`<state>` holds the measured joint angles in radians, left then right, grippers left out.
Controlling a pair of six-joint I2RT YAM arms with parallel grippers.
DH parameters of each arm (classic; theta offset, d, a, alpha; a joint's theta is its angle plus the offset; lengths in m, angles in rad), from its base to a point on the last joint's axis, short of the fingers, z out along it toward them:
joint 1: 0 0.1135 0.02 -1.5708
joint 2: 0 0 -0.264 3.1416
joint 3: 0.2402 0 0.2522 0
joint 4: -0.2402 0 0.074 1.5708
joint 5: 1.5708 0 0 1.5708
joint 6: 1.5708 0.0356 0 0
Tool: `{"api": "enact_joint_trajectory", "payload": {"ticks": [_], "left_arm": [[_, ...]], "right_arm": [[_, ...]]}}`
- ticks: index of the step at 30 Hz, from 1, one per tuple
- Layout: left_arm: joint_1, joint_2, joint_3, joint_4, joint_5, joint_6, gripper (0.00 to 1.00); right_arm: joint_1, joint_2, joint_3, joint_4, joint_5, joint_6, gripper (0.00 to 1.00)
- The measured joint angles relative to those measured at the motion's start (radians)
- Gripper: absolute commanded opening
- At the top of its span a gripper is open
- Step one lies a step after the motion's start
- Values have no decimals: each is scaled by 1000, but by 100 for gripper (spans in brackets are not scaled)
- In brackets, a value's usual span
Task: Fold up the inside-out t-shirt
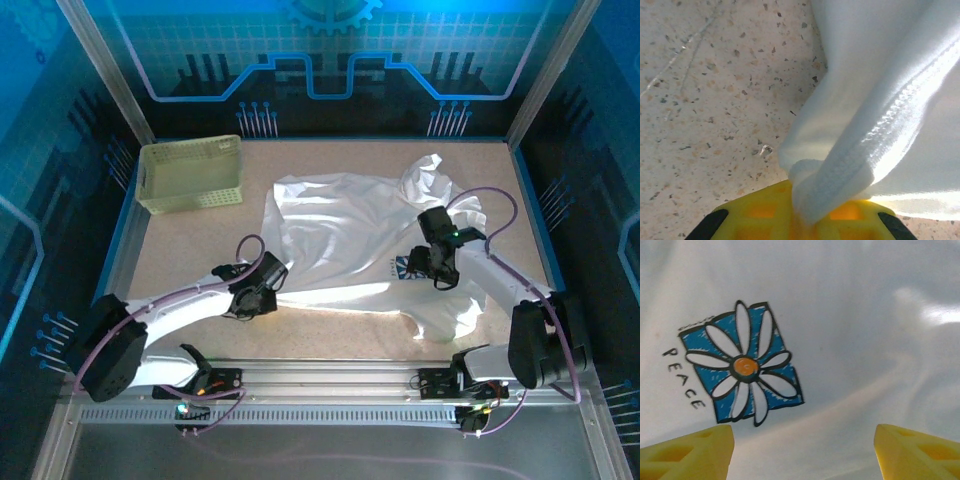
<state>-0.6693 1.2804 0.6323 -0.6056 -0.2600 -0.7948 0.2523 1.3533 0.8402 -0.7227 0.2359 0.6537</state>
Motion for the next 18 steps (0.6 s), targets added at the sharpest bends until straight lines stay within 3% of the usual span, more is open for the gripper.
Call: {"api": "enact_joint_trajectory", "payload": {"ticks": [5, 13, 18], "left_arm": [[0, -66, -8, -3, 2, 42, 5], [1, -143, 2, 2, 32, 136, 4], [24, -133, 74, 6, 48, 175, 5]], "right_arm": [[19, 1, 1, -4, 2, 0, 76], [204, 25, -10, -43, -2, 53, 76], [217, 123, -48, -35, -12, 88, 75]]}}
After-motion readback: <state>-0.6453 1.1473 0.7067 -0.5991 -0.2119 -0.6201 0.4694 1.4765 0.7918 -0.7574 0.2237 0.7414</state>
